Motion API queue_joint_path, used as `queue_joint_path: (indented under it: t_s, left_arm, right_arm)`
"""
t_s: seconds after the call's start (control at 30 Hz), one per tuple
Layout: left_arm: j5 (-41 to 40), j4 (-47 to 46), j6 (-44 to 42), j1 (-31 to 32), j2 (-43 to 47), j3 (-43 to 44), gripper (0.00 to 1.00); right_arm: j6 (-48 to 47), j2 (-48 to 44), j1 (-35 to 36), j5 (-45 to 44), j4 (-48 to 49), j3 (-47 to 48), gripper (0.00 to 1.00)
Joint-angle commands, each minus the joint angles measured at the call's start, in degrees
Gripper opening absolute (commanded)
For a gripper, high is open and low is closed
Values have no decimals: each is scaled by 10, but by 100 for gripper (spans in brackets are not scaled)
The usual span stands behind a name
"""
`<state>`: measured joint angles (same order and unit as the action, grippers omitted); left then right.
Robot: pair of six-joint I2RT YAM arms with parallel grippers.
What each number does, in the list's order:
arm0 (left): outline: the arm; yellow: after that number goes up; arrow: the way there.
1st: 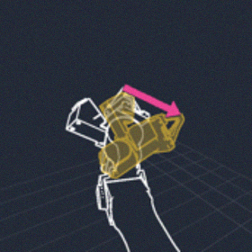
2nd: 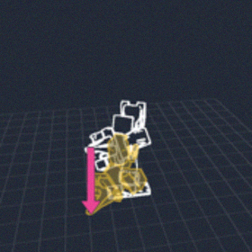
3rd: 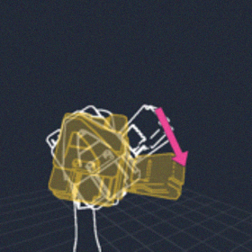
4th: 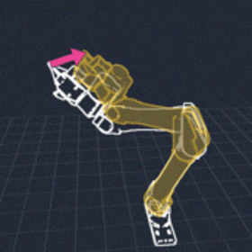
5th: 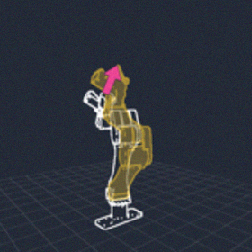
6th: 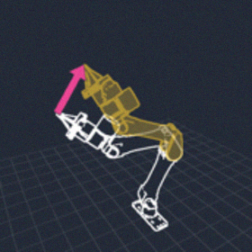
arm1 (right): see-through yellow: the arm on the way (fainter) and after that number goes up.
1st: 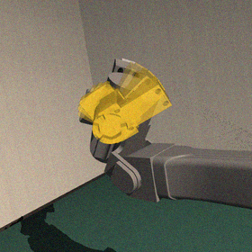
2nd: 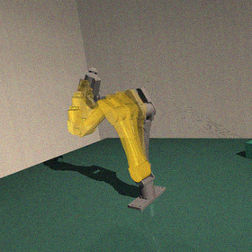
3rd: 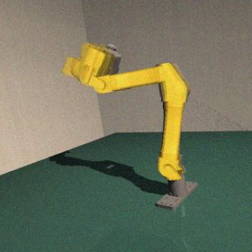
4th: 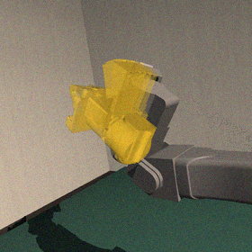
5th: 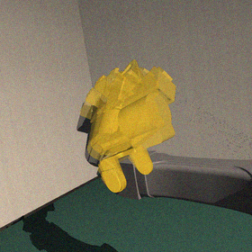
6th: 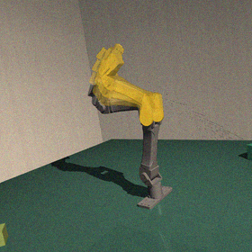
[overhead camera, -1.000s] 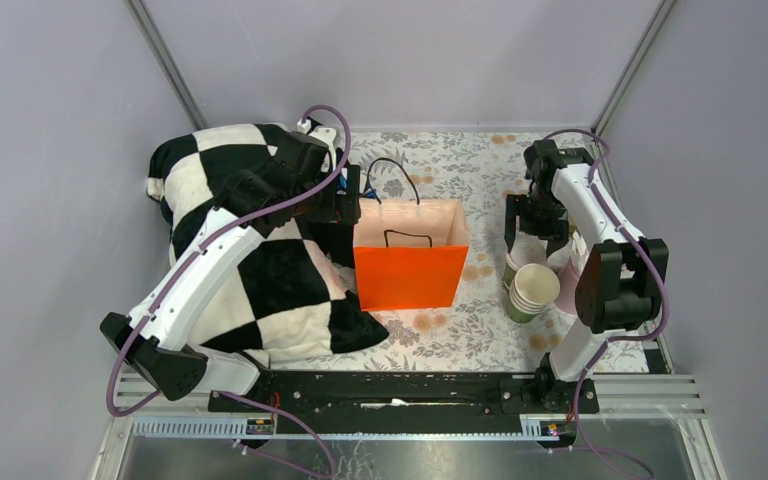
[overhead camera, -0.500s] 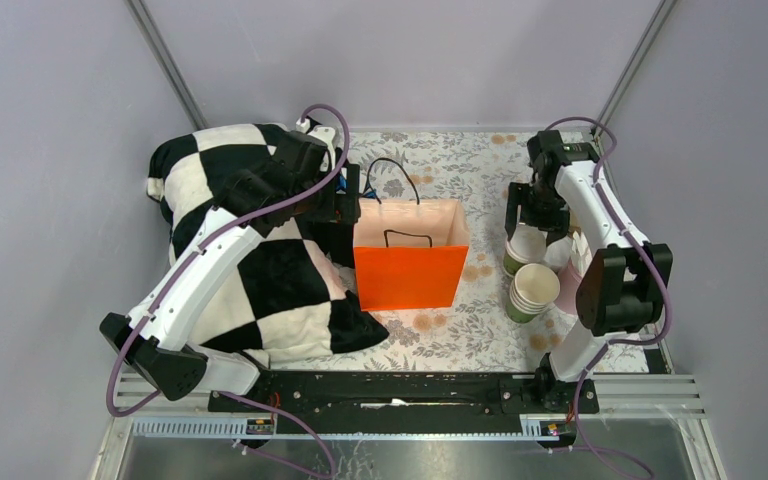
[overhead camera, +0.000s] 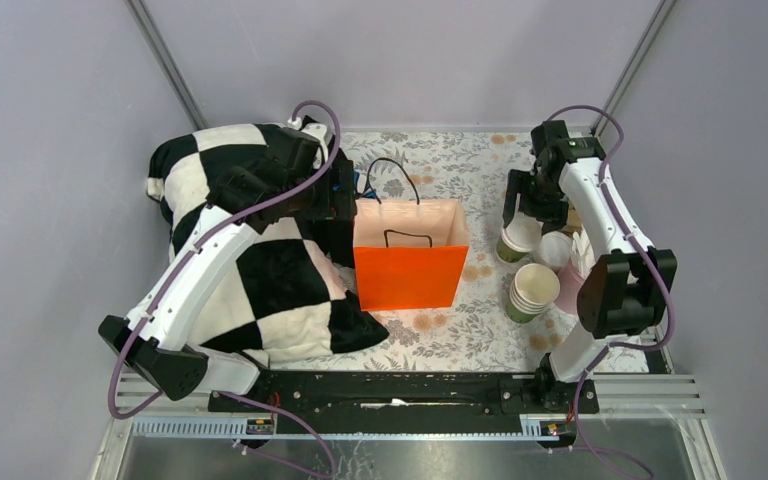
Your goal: Pack the takeout coffee
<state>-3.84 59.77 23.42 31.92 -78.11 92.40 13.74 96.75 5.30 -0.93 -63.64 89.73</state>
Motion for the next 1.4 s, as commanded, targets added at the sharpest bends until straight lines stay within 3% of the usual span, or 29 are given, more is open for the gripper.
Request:
queue_joint_path:
  t_s: [0.0,0.3,0.57,0.7,0.9,1.03,1.23,1.37]
  left_arm:
    - [34,-5,19,-25,13,32,98]
    - [106,-6,83,-49,14,29,98]
    - [145,12,240,-73,72,-3,99]
    - [173,70,336,-77,99,-18,99]
    - [248,33,533,-77,186,-123,99]
    - [256,31,652,-77,252,-187,98]
    - [266,36,727,-67,276,-211,94]
    - [242,40,764,-16,242,-187,93]
  right_arm:
    - [15,-54,4,35,-6,56,78]
    - [19,-114,4,113,-18,116,77]
    - [17,-146,4,154,-16,91,77]
    - [21,-170,4,148,8,59,77]
    - [41,-177,4,152,20,44,77]
    - [66,-169,2,158,12,38,79]
    - [89,-116,-12,196,-28,64,80]
    - [100,-83,-18,211,-33,68,79]
